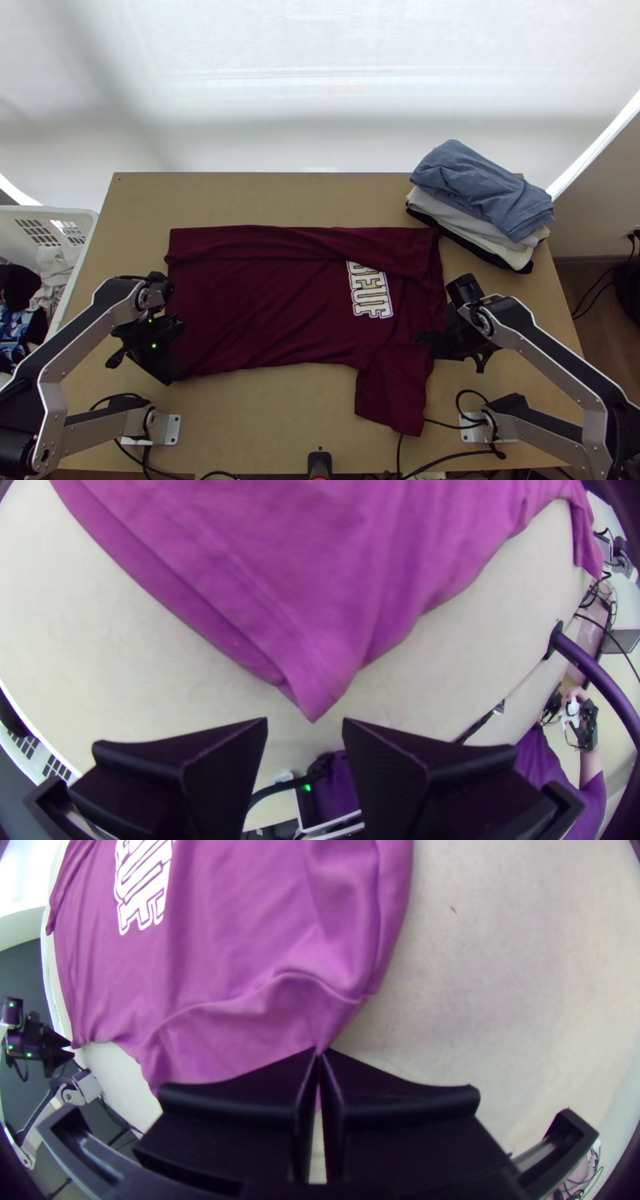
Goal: Fold the t-shirt
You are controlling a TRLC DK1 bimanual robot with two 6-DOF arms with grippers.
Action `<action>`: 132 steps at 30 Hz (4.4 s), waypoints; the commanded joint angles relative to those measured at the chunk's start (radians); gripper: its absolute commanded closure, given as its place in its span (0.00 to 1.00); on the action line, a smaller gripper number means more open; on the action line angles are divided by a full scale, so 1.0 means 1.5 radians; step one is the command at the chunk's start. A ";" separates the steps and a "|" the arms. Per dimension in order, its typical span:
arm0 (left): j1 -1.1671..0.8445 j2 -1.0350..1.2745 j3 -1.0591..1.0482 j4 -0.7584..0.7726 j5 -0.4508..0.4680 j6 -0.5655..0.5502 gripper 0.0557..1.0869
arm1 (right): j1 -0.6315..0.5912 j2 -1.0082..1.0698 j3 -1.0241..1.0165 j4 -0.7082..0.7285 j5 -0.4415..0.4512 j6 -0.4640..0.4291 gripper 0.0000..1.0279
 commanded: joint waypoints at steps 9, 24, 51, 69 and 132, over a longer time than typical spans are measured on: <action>-0.013 0.009 -0.037 0.056 0.010 -0.022 0.73 | -0.003 -0.027 -0.002 0.001 -0.005 0.007 0.97; 0.092 -0.005 -0.030 0.077 0.005 0.047 0.96 | -0.078 -0.050 -0.029 0.001 -0.002 -0.073 0.97; 0.165 0.047 0.203 0.075 0.059 0.001 0.96 | -0.083 -0.101 0.142 -0.048 -0.008 -0.135 0.97; 0.174 0.195 0.400 0.130 0.061 -0.110 0.96 | -0.095 0.063 0.302 0.057 -0.008 -0.123 0.97; 0.372 0.294 0.375 0.390 0.436 -0.202 0.06 | -0.134 0.070 0.570 0.139 -0.256 0.169 0.04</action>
